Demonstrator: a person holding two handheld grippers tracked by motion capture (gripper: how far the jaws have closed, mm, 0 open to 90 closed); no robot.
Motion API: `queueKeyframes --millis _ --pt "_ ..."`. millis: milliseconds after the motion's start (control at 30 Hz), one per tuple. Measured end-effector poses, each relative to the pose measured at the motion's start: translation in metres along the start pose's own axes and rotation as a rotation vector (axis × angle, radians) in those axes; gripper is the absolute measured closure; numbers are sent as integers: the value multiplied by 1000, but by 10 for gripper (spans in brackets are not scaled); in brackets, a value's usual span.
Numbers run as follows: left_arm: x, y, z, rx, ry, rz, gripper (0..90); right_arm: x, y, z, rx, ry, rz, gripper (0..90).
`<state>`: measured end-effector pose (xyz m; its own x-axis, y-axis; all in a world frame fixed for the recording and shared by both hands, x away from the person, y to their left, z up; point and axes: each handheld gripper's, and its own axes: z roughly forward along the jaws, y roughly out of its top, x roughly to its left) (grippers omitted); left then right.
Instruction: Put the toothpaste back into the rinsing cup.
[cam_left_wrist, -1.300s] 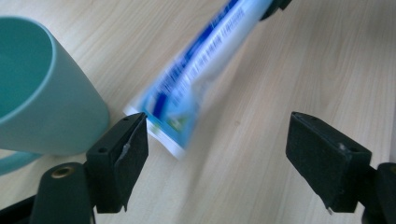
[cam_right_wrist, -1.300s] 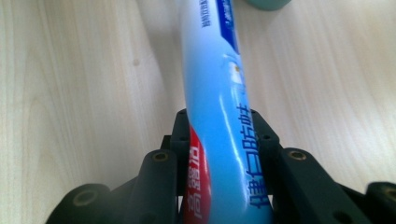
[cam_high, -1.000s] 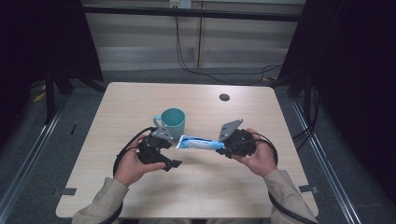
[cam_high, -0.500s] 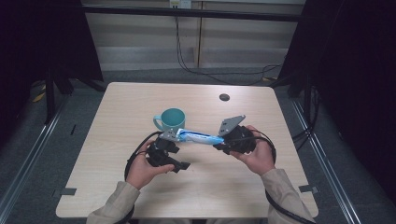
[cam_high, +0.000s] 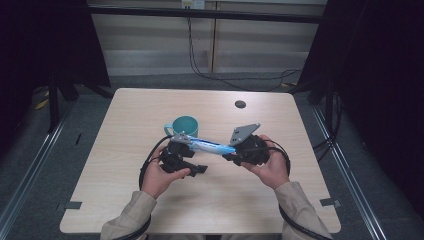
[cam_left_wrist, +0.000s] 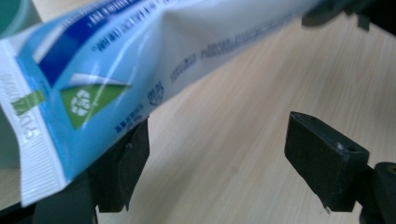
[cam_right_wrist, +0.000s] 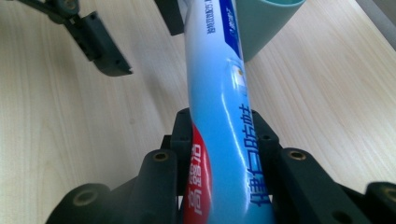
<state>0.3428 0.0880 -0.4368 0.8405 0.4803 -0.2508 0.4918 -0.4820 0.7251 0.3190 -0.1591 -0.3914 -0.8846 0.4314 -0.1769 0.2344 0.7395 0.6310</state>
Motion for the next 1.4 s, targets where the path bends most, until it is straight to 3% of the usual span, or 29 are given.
queueKeyframes --millis 200,333,367,500,767,1400 --pt "2 8 -8 -63 -25 -37 221 0 -4 2 -35 13 16 693" --pt "3 9 -9 -62 -19 -49 224 2 -4 4 -36 14 21 693" --pt "5 8 -10 -85 -24 -70 224 3 -5 7 -37 21 32 692" --pt "7 8 -11 -102 -33 -97 224 5 -7 12 -45 24 42 692" --pt "12 10 -12 -117 -40 -138 218 8 -8 20 -32 34 39 691" --pt "14 12 -16 -127 -38 -167 253 13 -5 27 -38 33 44 689"
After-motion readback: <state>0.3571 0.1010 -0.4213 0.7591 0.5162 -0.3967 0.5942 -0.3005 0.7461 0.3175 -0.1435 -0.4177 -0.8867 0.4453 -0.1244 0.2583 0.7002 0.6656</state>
